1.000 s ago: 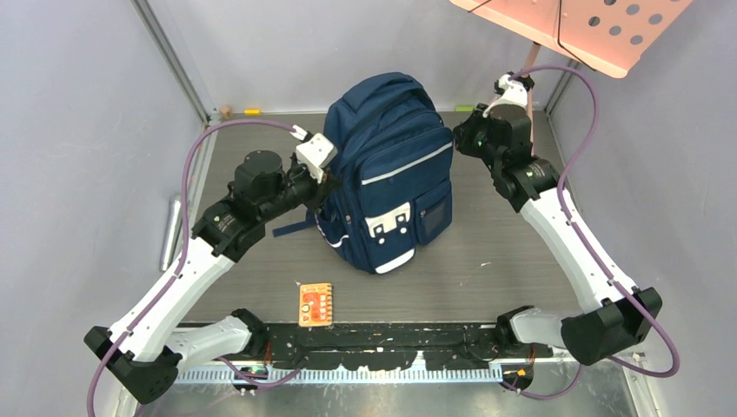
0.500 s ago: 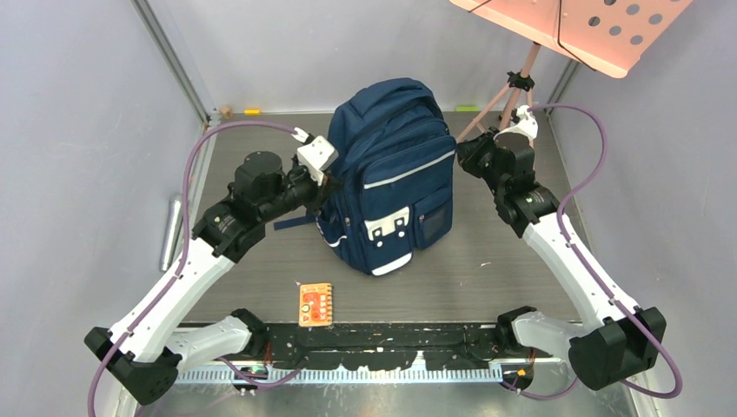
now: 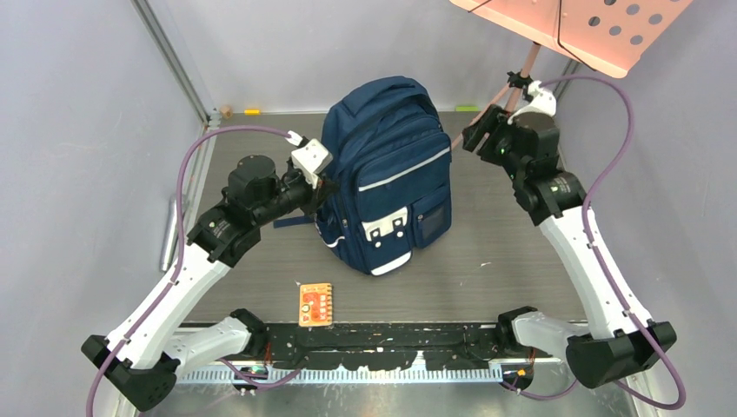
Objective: Pack the student bag
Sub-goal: Unzip the student bag at the center of the board.
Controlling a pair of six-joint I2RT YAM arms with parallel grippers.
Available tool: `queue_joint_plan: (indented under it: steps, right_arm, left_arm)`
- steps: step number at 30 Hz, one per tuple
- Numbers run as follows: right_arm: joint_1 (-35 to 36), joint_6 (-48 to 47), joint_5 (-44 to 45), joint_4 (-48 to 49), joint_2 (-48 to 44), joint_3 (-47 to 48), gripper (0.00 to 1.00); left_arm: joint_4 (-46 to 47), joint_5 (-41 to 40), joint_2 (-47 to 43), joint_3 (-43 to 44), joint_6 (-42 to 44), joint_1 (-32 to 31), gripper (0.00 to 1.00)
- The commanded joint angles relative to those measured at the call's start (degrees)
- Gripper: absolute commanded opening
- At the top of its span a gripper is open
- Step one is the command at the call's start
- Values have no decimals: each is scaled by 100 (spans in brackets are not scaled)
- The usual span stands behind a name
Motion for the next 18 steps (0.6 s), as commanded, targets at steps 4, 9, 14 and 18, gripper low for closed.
queue_joint_plan:
  steps: [4,9,14,18]
  right_arm:
    - [422,-979,-1665,516,152,1041,72]
    - [943,-1563,-3405,933,344,1117,77]
    - [1341,-1927,-3289,388,721,1514,77]
    - [1504,-1900,-2896,247,706,1447,74]
  left_arm:
    - [224,188,-134,29,23,47,0]
    - [234,247,-109,47,-11,47,0]
    - [225,258,-85,56,-28,47,0]
    - [225,226,-85,47,-28,50,0]
